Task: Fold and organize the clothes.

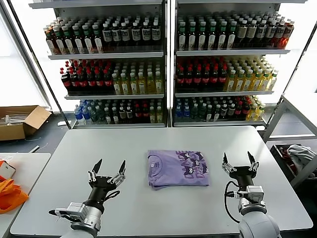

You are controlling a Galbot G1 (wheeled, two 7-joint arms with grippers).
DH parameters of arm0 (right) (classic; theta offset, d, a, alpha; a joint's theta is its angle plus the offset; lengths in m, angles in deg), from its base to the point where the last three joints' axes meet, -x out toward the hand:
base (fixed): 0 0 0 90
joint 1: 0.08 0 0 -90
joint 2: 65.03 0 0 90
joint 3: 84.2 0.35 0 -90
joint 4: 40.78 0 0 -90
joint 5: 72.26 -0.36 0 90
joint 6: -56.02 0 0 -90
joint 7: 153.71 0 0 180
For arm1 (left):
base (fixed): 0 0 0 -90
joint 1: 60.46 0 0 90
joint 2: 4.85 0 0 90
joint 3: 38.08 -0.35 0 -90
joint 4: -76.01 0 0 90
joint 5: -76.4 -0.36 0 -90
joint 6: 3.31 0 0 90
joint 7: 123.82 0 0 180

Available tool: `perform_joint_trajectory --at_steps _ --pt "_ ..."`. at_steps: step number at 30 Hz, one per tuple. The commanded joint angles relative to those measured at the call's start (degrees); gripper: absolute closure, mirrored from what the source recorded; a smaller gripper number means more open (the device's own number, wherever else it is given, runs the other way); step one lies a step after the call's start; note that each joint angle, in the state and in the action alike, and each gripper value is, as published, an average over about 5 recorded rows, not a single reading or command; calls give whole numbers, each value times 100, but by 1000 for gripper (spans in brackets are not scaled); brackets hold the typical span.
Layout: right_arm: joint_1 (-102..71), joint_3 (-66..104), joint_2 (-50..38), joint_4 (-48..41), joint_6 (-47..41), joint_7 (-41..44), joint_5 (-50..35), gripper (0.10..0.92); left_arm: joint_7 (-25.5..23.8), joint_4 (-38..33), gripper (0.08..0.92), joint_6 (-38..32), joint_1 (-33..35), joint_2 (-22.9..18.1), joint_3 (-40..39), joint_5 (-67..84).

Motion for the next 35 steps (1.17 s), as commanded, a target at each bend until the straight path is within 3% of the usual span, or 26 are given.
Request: perform_joint_trajectory --at_steps 1,16,35 --pt "-255 240 67 94 86 -96 -295 203 -3 131 177 -270 40 -86 35 -424" --pt "-262 152 60 38 87 -89 -200 203 -294 18 177 -81 102 -55 171 -643" --pt "-260 -3 113 141 55 -89 -213 203 -161 -39 177 -97 144 -105 166 -177"
